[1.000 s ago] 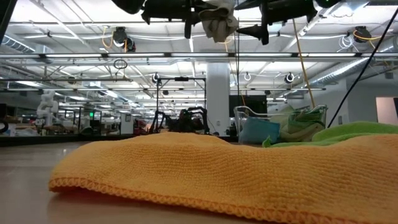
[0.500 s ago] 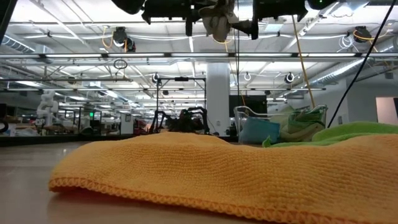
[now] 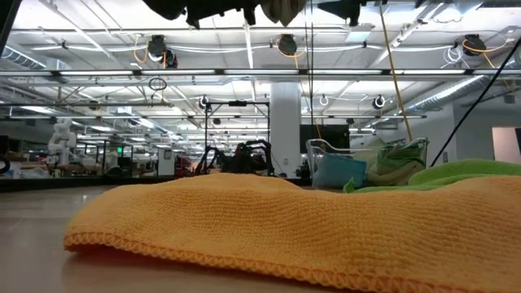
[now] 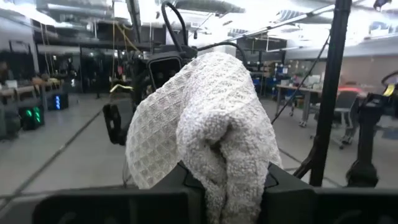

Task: Fold microfiber towels
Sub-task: Put the grey microfiber towel into the transparent bin

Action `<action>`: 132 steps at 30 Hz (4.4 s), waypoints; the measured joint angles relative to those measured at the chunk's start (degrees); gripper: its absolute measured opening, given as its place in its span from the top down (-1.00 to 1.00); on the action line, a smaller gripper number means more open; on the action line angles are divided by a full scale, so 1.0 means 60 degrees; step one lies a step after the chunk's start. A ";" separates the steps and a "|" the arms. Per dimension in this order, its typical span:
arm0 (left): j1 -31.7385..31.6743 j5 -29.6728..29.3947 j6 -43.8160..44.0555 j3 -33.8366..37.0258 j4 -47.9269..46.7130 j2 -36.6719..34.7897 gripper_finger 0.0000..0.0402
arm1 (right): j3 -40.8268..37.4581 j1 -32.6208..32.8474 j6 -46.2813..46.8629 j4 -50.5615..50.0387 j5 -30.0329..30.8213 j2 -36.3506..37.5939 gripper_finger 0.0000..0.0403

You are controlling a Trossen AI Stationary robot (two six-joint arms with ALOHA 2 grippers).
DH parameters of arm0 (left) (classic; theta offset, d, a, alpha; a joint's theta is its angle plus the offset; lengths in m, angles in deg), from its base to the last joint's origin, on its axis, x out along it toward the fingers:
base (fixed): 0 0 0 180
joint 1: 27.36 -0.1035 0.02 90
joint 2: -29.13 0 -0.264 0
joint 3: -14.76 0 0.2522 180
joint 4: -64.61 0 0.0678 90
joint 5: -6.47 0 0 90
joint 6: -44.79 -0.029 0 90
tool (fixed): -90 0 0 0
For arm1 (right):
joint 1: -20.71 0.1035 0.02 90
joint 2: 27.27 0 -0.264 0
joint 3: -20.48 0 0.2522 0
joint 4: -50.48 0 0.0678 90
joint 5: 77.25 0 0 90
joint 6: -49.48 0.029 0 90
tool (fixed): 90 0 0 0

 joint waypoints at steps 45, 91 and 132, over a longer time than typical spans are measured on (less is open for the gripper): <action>0.1731 -0.4444 -0.2730 -0.0015 -0.1289 -0.0019 0.72 | 0.0004 0.2275 -0.1157 0.0487 0.3181 -0.0757 -0.03; -0.0072 -0.4768 0.1870 -0.0015 -0.6505 -0.1243 0.07 | 0.0000 -0.1571 0.2183 -0.3805 -0.0333 -0.1626 0.73; 0.0088 -0.4556 0.1994 -0.0015 -0.7693 -0.1229 0.27 | 0.0004 -0.2419 0.2202 -0.5854 0.0871 -0.6335 0.41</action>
